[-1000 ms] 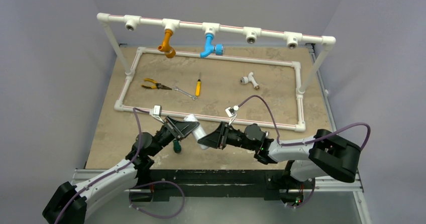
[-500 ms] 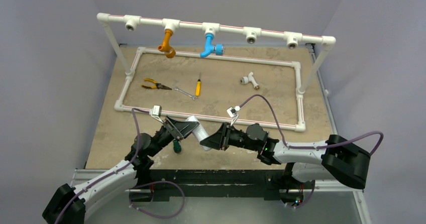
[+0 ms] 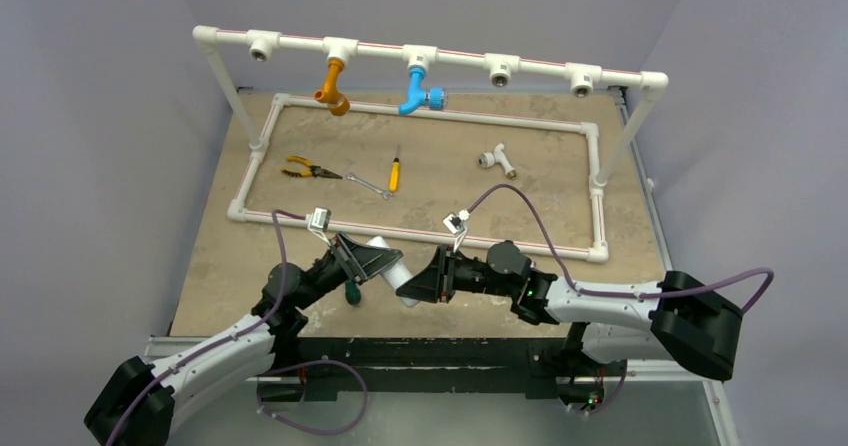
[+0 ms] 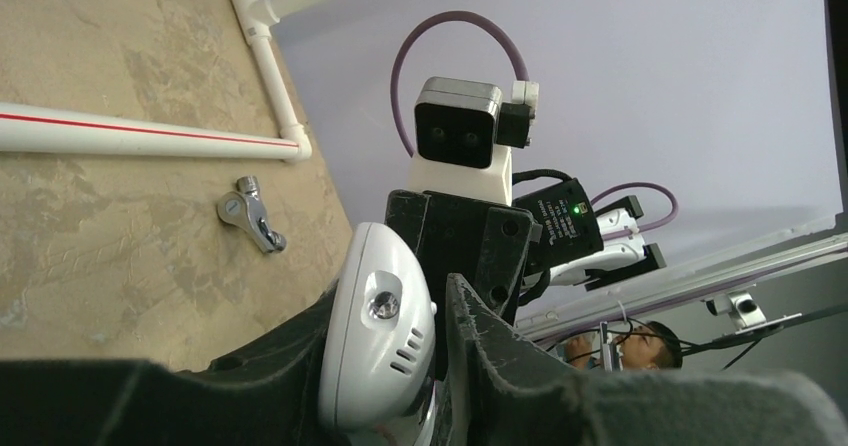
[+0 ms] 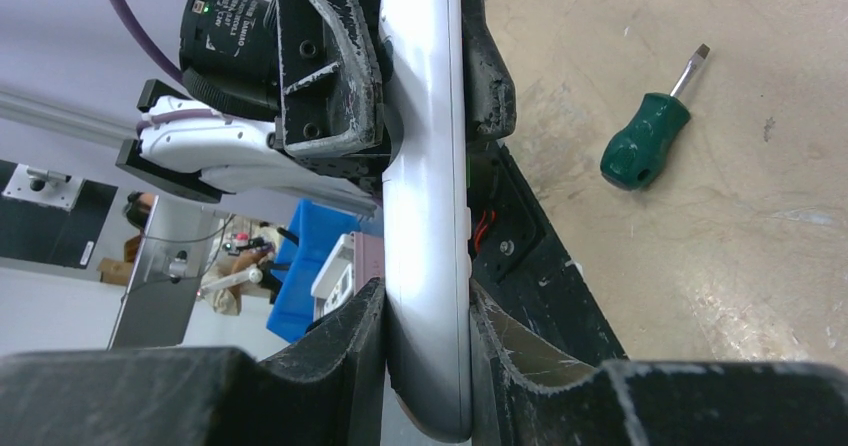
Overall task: Load the batteries into the remote control
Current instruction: Load the battery cover into the remote control.
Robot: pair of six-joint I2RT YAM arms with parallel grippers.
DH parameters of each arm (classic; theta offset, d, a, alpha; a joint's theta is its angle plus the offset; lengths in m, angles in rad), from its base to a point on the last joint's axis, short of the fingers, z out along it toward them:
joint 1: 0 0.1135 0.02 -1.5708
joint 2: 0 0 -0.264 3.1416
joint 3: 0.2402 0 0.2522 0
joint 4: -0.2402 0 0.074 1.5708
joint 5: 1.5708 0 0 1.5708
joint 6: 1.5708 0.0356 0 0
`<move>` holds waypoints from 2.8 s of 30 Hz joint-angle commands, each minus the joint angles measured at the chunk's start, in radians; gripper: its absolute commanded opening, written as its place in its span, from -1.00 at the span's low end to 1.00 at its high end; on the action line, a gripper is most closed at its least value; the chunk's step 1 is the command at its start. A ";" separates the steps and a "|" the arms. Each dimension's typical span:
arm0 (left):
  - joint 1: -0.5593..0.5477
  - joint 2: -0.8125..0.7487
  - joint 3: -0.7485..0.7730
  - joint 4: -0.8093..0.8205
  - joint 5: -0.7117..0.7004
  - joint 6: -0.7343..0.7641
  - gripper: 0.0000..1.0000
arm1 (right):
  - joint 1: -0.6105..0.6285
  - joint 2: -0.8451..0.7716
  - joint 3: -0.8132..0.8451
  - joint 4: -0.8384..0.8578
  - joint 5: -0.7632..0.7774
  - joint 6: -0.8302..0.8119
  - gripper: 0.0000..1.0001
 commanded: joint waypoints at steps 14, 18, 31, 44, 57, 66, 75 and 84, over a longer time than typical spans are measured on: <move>-0.001 0.000 0.031 0.106 0.022 0.014 -0.37 | -0.013 -0.103 0.018 -0.089 -0.001 -0.048 -0.86; -0.002 0.004 0.034 0.108 0.023 0.016 -0.67 | -0.016 -0.105 0.021 -0.098 0.002 -0.057 -0.85; -0.002 -0.002 0.025 0.110 0.011 0.015 -1.00 | -0.017 -0.177 -0.002 -0.089 0.025 -0.115 0.11; -0.001 0.011 0.022 0.132 0.006 0.013 -1.00 | -0.016 -0.147 -0.005 -0.052 0.026 -0.087 -0.20; -0.001 0.017 0.018 0.140 0.003 0.012 -1.00 | -0.016 -0.117 0.001 -0.035 0.014 -0.077 -0.55; -0.001 0.026 0.019 0.142 0.002 0.013 -1.00 | -0.016 -0.110 0.014 -0.063 0.025 -0.083 -0.63; -0.001 0.057 0.023 0.168 0.005 0.012 -1.00 | -0.016 -0.097 0.022 -0.058 0.012 -0.085 -0.46; -0.001 0.070 0.023 0.171 0.014 0.012 -0.82 | -0.016 -0.119 0.009 -0.062 0.025 -0.097 -0.87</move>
